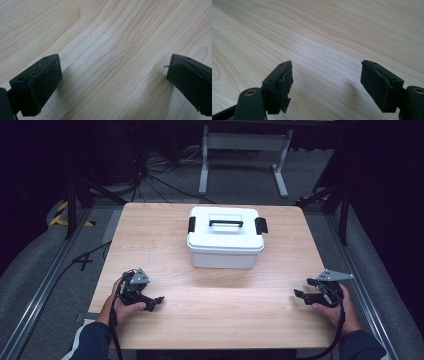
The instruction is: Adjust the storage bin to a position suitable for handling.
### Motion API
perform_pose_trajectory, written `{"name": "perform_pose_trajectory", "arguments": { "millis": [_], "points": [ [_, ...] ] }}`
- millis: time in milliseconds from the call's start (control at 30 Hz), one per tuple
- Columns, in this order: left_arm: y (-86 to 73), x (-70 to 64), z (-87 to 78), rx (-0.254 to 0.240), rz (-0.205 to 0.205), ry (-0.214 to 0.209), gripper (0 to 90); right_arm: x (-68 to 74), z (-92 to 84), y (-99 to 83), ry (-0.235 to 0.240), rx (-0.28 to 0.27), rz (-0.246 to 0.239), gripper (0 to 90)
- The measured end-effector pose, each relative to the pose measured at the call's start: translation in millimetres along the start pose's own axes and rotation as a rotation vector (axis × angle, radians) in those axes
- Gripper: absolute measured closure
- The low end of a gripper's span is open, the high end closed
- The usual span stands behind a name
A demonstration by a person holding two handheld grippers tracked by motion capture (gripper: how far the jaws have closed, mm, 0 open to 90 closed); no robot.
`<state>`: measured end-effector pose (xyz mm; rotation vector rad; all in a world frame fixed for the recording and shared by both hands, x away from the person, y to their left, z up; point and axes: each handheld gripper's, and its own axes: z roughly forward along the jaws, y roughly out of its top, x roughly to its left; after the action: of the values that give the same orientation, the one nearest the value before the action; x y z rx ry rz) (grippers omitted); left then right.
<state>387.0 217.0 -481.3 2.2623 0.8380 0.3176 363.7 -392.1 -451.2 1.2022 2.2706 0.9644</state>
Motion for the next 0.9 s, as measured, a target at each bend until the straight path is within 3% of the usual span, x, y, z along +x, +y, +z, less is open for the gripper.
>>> {"name": "perform_pose_trajectory", "arguments": {
  "millis": [167,467,900],
  "points": [
    [0.0,0.0,0.0,0.0,0.0,-0.001,0.5,3.8,-6.3,10.9,0.03,-0.013,-0.036,30.4],
    [0.0,0.0,0.0,0.0,0.0,0.0,0.5,14.3,-17.1,36.2,0.035,-0.032,-0.101,33.8],
    [0.0,0.2,0.0,0.0,0.0,-0.002,0.5,15.3,-49.9,102.8,0.038,-0.061,-0.214,36.0]
  ]
}}
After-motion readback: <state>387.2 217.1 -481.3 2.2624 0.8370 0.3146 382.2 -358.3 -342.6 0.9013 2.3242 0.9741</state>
